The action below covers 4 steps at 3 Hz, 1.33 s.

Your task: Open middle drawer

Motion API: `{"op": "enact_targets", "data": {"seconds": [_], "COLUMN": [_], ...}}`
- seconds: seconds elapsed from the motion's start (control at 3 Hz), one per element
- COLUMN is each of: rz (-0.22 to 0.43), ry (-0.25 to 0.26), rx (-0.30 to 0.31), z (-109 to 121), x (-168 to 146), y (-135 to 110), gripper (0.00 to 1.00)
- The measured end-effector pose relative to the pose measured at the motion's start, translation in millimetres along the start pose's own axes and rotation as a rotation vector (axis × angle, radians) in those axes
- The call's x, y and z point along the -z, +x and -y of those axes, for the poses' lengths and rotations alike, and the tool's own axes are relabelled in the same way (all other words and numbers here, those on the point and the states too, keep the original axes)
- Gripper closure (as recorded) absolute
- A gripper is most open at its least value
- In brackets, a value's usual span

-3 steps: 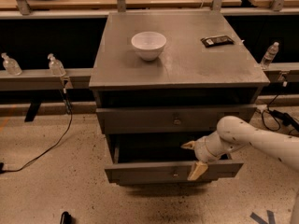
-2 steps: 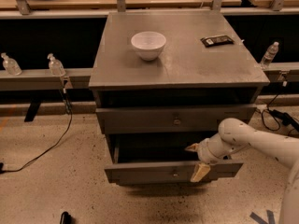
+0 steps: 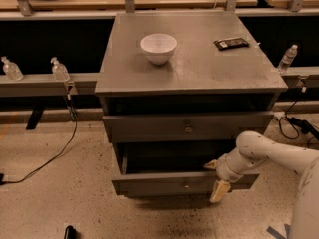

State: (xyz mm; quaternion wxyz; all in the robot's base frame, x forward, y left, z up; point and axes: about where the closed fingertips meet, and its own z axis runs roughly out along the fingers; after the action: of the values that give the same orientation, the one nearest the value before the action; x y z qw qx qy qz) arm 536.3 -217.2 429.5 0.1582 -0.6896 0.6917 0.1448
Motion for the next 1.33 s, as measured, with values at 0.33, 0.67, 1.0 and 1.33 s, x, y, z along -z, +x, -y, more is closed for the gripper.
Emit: {"op": "enact_targets", "data": {"seconds": [0.33, 0.67, 1.0, 1.33], "rz": [0.001, 0.009, 0.011, 0.011], "ry": [-0.039, -0.062, -0.065, -0.065], "rx": [-0.051, -0.097, -0.105, -0.105], "z": [-26, -51, -54, -54], "x": [3, 9, 12, 13], "y": [18, 30, 31, 30], "gripper": [0.21, 0.21, 0.22, 0.22]}}
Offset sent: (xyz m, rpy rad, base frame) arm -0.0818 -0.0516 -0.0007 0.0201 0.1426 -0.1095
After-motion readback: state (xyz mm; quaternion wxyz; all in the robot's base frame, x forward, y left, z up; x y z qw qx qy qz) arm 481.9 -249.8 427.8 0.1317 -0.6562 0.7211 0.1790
